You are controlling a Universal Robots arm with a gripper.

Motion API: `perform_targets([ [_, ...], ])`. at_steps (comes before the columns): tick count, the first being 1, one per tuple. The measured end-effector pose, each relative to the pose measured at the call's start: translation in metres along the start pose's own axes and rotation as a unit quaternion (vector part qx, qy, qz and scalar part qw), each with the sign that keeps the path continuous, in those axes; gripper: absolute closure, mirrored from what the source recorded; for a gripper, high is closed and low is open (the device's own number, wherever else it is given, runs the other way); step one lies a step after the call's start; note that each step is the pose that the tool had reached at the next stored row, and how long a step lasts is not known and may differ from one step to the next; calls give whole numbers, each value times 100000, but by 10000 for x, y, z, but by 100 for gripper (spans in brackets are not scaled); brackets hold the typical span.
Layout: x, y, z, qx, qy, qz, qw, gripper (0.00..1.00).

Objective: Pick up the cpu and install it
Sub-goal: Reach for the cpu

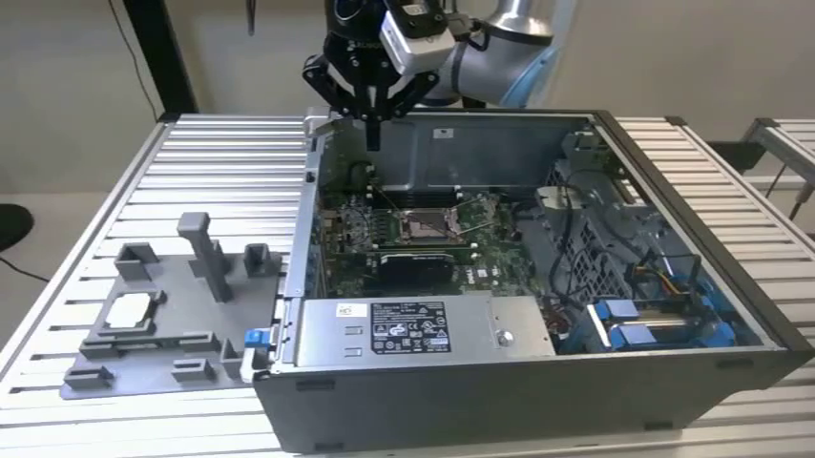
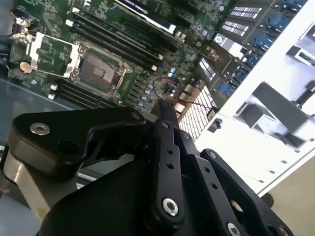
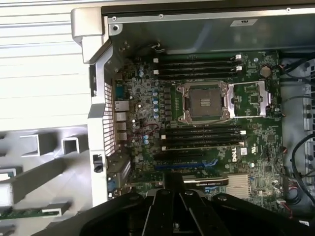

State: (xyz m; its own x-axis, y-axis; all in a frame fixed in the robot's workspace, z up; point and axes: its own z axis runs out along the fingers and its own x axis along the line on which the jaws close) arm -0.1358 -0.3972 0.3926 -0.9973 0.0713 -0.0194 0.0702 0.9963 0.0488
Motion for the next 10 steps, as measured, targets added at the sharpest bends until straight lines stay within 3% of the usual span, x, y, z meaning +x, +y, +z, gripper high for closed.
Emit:
perform_targets([
  [4, 101, 3, -2, 1, 0, -4, 100000, 100],
  [10, 334, -13, -7, 3, 3, 0, 100000, 100],
])
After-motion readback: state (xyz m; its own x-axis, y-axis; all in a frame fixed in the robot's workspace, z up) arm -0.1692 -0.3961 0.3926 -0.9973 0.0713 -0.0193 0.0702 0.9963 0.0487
